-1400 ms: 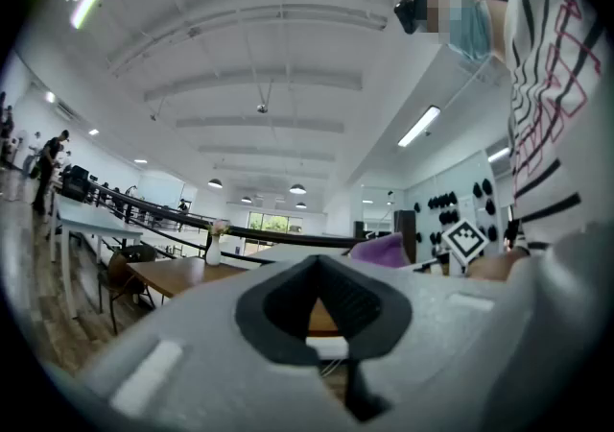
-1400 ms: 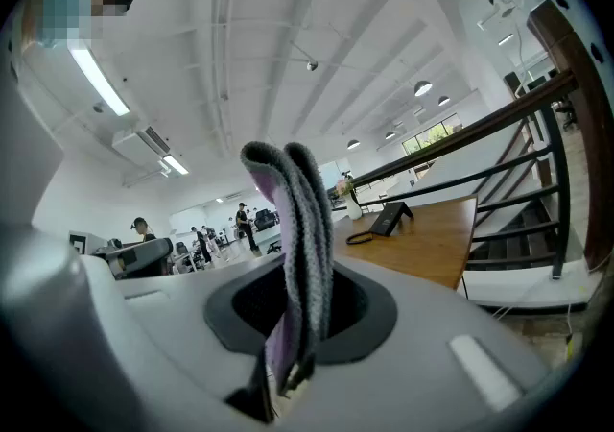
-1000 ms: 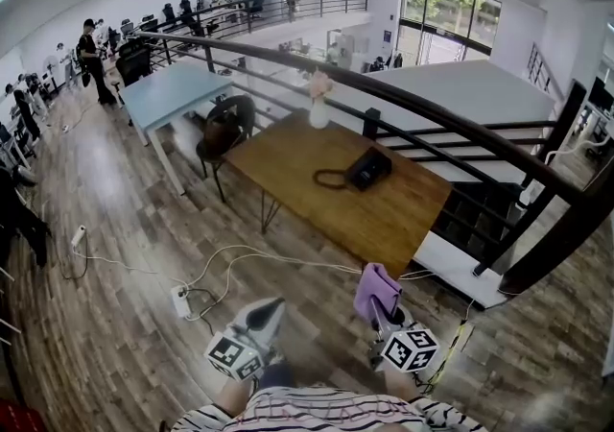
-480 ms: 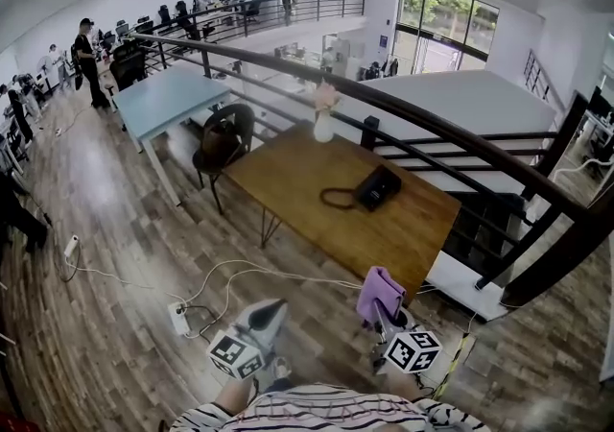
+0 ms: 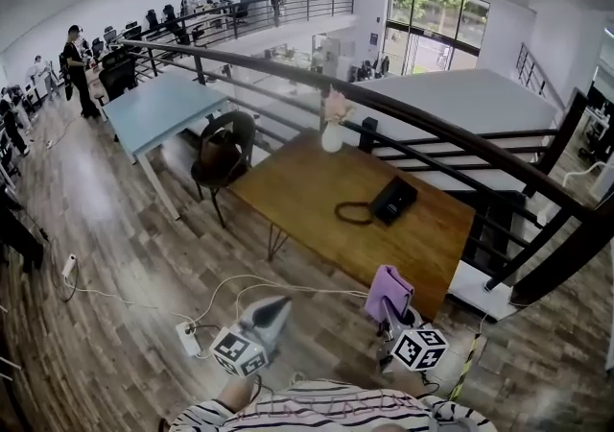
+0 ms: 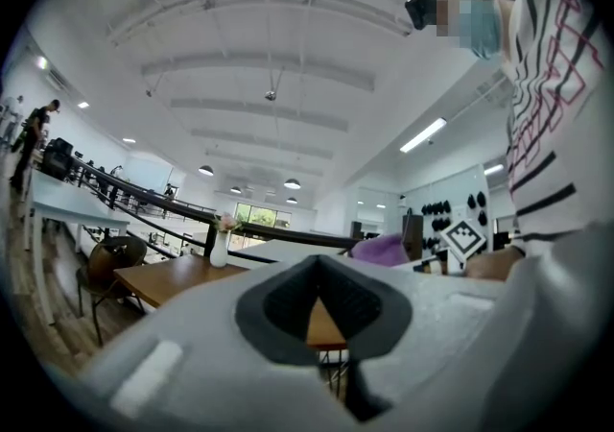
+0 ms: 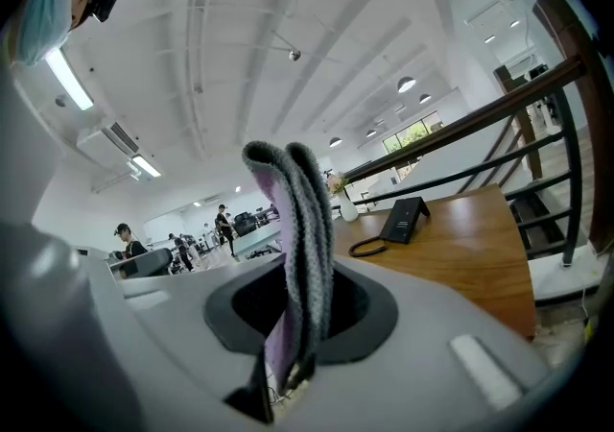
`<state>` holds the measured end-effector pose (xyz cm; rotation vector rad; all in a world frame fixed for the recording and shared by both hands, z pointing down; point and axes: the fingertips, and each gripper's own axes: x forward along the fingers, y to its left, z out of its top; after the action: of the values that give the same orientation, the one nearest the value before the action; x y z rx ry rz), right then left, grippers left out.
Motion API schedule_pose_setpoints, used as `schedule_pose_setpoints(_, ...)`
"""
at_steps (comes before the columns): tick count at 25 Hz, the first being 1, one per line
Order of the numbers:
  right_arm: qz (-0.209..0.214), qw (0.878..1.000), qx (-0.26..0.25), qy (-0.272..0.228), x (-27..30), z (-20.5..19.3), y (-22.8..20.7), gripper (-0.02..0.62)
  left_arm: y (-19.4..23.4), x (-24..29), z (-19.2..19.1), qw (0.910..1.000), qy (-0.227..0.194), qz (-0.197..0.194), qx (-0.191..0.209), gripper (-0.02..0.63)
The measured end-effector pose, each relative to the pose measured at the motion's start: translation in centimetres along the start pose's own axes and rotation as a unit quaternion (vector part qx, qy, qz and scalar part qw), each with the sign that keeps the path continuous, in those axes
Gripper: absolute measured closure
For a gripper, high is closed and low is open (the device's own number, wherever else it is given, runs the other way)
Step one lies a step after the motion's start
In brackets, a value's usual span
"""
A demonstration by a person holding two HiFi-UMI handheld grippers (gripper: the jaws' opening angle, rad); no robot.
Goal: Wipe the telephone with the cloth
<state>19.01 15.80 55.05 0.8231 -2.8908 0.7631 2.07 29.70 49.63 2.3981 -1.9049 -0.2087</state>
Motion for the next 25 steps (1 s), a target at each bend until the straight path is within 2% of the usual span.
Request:
schedule_pose_setpoints(6,-0.017,1.000,0.005,-0.009,4.3,-0.1,2.1,0.535,5.6,-0.1,0.6,0.9998,0.007,-0.018,0.000,0.607)
schedule_pose_setpoints(10,-0.034,0.999,0.009,-0.005,6.2,0.0,1.8,0.535,8.1,1.0,0.4,0.9995,0.008,-0.029,-0.008,0.607)
schedule_pose_setpoints(17,-0.053,0.999,0.010,0.003,8.6,1.6,-0.7,0.535,10.1,4.5,-0.1,0.9987,0.017,-0.040,-0.026,0.607)
schedule_pose_setpoints(25,-0.042,0.999,0.007,0.013,12.5,4.6,-4.6,0.535,12.0,10.2,0.2,0.9987,0.025,-0.036,-0.026,0.607)
